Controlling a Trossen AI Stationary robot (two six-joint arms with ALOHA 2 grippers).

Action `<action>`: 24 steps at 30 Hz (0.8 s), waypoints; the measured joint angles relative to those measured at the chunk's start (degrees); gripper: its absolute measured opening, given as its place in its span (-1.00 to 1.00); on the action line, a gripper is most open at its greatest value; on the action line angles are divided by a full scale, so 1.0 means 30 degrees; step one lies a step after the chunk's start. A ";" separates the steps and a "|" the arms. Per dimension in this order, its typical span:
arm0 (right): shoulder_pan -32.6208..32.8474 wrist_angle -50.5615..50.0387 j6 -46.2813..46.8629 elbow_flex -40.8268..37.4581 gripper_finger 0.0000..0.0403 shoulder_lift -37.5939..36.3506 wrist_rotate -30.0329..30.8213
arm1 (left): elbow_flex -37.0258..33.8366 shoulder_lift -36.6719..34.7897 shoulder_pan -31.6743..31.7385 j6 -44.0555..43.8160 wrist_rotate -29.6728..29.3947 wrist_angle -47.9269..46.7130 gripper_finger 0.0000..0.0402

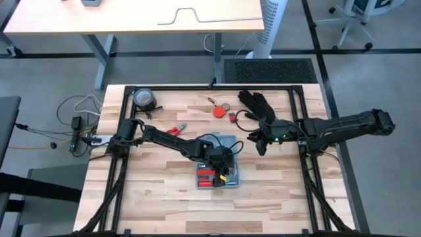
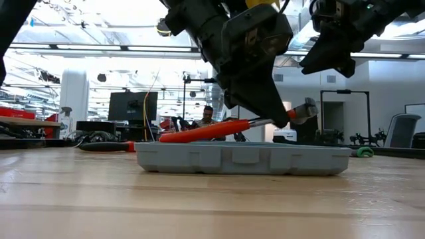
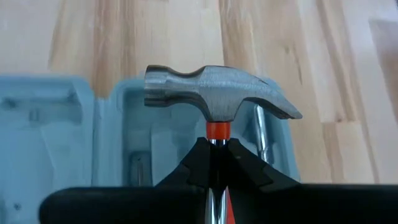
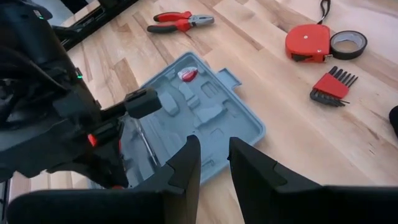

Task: Prefit tool cases
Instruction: Put the orange hammer into the gray prefit tool case

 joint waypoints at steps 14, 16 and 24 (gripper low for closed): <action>-0.0001 -0.0347 0.0453 0.0015 -0.53 0.0036 0.0061 | -0.0011 0.1218 -0.0182 -0.1170 0.0632 -0.0079 -0.77; 0.0006 -0.0345 0.0459 0.0015 -0.53 0.0045 0.0061 | -0.0011 0.1184 -0.0204 -0.1170 0.0226 -0.0008 -0.65; 0.0230 -0.0350 0.0517 0.0015 -0.53 0.0051 0.0061 | 0.0383 0.0905 -0.0025 -0.1101 -0.0243 -0.0733 -0.44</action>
